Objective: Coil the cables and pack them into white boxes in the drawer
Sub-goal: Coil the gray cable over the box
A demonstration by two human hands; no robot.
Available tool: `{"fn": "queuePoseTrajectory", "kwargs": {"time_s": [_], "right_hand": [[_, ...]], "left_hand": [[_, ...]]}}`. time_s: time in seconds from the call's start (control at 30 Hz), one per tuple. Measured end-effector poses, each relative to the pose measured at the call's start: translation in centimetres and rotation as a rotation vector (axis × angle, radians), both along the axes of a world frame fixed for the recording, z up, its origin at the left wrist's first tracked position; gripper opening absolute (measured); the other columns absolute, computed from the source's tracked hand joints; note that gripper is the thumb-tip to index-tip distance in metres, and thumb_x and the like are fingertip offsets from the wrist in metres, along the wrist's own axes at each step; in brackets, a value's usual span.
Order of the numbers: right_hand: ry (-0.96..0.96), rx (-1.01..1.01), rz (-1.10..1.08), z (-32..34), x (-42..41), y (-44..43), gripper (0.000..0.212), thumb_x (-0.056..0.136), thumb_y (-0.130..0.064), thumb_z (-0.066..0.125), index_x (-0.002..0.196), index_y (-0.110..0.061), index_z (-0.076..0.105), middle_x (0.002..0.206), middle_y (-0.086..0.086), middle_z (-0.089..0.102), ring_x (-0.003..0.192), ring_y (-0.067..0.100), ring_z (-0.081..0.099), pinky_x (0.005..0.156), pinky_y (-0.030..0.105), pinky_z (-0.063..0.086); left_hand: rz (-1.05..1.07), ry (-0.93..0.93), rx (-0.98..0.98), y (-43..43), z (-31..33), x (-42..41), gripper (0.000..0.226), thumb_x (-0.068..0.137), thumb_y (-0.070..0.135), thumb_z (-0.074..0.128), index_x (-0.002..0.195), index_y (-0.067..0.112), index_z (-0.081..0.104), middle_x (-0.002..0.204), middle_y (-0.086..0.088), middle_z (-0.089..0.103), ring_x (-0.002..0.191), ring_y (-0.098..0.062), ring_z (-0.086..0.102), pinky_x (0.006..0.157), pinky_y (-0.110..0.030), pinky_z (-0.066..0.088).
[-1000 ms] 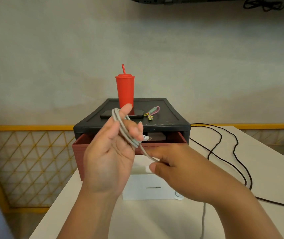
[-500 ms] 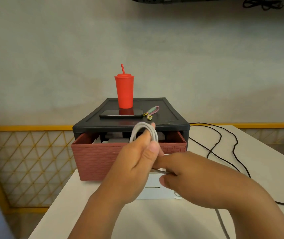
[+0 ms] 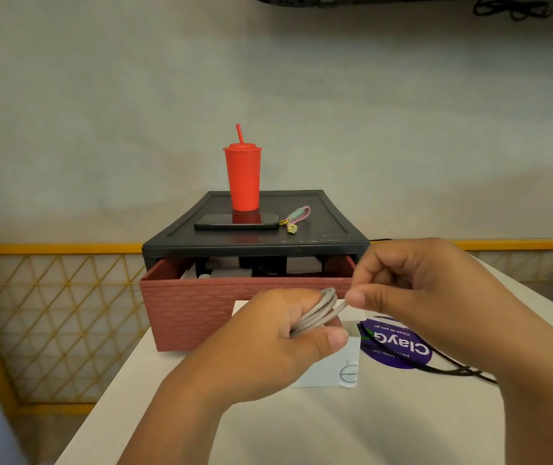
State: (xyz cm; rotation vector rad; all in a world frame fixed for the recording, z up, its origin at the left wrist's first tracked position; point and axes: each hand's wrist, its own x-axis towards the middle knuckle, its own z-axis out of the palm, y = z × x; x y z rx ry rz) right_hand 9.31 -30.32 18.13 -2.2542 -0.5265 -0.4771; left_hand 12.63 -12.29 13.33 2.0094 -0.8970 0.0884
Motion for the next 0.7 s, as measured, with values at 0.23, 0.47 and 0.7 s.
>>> {"fn": "queuePoseTrajectory", "kwargs": {"time_s": [0.23, 0.47, 0.7], "right_hand": [[-0.007, -0.063, -0.065, -0.4, 0.4, -0.8, 0.032, 0.085, -0.018, 0.064, 0.076, -0.049, 0.068, 0.080, -0.022, 0.066, 0.079, -0.005, 0.056, 0.063, 0.005, 0.038], [-0.109, -0.094, -0.205, -0.8, 1.5, 0.6, 0.018, 0.088, -0.023, 0.060, 0.076, -0.032, 0.070, 0.085, -0.009, 0.057, 0.077, 0.007, 0.049, 0.060, 0.007, 0.034], [0.105, 0.691, 0.115, -0.8, 1.4, 3.4, 0.021, 0.089, -0.004, 0.053, 0.074, -0.013, 0.064, 0.060, 0.005, 0.062, 0.060, 0.021, 0.061, 0.060, 0.030, 0.058]], "left_hand": [[0.019, 0.109, -0.348, 1.0, 0.6, 0.2, 0.031, 0.074, 0.051, 0.045, 0.068, 0.028, 0.064, 0.042, 0.010, 0.039, 0.050, -0.004, 0.045, 0.064, -0.019, 0.046], [-0.251, 0.437, -0.767, 0.6, 0.8, 0.0, 0.035, 0.084, 0.033, 0.049, 0.057, 0.017, 0.063, 0.039, 0.011, 0.027, 0.035, -0.006, 0.027, 0.051, -0.022, 0.045], [-0.838, 0.794, -0.966, 0.6, 0.5, 1.0, 0.035, 0.100, 0.027, 0.038, 0.087, 0.001, 0.058, 0.057, 0.000, 0.032, 0.053, -0.016, 0.032, 0.076, -0.030, 0.048]]}}
